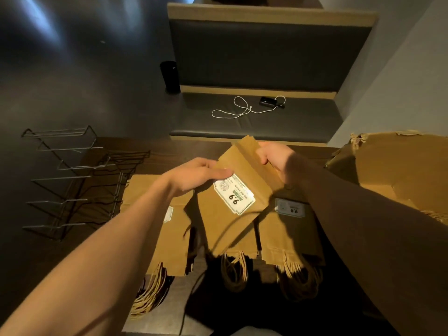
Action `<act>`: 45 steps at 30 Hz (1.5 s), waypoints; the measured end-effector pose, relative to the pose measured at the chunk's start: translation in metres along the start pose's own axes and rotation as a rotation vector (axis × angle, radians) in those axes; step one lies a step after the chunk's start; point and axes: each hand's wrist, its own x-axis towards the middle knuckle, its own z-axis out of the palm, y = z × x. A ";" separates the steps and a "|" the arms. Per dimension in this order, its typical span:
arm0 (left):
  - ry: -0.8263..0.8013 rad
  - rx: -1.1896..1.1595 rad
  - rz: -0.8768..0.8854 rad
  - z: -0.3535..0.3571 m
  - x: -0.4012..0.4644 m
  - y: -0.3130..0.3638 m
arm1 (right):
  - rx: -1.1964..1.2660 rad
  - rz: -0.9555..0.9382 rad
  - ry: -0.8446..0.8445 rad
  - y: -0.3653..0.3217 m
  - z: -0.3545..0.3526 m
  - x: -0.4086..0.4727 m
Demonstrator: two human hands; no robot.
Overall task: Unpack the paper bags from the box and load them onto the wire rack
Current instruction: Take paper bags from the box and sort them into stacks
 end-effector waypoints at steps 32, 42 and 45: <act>0.418 0.055 -0.540 0.085 0.065 -0.134 | -0.081 0.436 0.205 0.115 0.117 0.010; 0.632 0.056 -0.264 0.072 0.070 -0.053 | -0.046 0.125 0.349 0.074 0.077 0.019; 0.690 0.049 -0.097 0.080 0.075 -0.003 | 0.286 0.011 0.365 0.056 0.042 0.011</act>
